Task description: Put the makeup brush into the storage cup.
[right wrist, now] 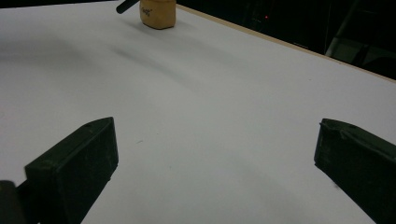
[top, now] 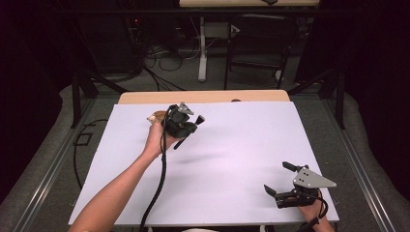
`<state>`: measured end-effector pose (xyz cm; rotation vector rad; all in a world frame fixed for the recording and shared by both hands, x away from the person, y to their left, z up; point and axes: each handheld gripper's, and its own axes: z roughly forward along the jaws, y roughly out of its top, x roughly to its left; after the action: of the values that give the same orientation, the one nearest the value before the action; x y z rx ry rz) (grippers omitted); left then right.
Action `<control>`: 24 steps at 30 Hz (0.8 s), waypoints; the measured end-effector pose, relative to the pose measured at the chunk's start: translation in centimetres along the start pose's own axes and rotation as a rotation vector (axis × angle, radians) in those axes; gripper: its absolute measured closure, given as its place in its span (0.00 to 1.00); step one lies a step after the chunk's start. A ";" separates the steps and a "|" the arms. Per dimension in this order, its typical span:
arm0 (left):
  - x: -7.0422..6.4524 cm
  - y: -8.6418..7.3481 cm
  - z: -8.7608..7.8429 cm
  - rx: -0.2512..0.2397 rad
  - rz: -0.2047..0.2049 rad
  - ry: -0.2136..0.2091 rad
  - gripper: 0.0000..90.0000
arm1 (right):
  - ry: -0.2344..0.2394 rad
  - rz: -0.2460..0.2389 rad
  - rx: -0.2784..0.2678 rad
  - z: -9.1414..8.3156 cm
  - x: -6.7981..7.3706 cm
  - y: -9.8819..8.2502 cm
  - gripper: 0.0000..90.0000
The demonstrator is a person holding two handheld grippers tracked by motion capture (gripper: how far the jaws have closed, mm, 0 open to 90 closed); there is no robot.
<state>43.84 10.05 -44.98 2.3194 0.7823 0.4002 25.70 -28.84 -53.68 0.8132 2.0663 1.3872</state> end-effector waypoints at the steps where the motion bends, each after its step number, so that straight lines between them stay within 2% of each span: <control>1: 0.1 -0.1 -0.1 -0.005 -0.004 0.002 0.86 | 0.000 0.000 0.000 0.0 0.0 0.0 0.00; 15: 1.5 -0.8 -1.5 -0.049 -0.019 0.048 0.86 | 0.001 0.002 0.007 0.1 0.1 0.0 0.00; 24: 2.4 -1.3 -2.3 -0.080 -0.045 0.080 0.86 | -0.002 0.000 0.004 0.2 0.1 0.0 0.00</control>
<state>44.08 13.45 -43.97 2.2187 0.8402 0.4977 25.77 -28.68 -53.78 0.8161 2.0682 1.3817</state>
